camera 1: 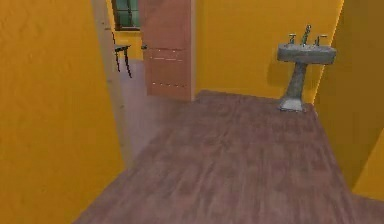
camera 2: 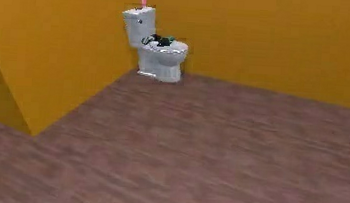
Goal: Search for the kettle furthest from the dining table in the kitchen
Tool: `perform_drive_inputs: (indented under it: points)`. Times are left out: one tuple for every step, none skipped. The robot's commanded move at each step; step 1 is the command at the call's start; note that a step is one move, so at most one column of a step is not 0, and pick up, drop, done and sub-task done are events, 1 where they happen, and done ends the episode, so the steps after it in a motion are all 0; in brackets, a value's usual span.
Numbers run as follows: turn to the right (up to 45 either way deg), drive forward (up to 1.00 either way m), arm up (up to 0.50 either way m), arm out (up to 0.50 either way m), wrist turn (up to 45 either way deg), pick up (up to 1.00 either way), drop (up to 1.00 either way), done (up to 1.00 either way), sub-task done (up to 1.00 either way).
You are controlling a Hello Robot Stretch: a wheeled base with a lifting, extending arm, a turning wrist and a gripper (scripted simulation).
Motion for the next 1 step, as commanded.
perform_drive_inputs:
  points:
    - [0.0, 1.00, 0.00, 0.00, 0.0, 0.00, 0.00, 0.00, 0.00]
